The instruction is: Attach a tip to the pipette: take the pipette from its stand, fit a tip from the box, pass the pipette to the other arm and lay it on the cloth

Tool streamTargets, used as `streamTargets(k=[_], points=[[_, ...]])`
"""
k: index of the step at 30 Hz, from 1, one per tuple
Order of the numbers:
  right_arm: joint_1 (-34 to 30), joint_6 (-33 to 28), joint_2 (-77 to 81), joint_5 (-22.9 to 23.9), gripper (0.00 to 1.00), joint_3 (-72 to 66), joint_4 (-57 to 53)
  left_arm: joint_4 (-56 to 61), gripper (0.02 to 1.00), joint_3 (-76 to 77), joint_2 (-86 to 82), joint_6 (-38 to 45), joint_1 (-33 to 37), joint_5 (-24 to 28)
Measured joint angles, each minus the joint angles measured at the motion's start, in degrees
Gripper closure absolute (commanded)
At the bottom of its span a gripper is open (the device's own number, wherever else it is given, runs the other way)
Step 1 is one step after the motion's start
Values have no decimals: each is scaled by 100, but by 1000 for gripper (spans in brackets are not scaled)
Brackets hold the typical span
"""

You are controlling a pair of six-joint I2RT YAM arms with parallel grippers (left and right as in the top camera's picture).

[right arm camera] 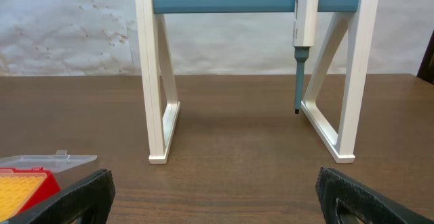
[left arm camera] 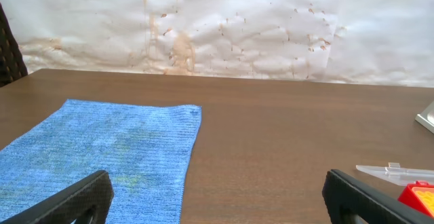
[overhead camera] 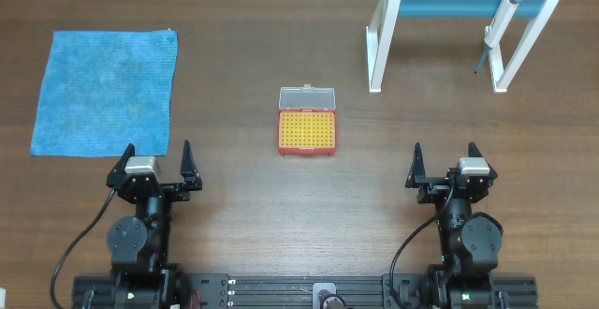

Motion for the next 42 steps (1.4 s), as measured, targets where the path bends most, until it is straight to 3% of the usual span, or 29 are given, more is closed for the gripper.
streamTargets(k=[38,42], points=[[0,44,7,2,27,2,0,0,23,0,0,2,0,0],[-50,61,1110,190,27,918,-590,-7,23,0,-2,2,0,0]])
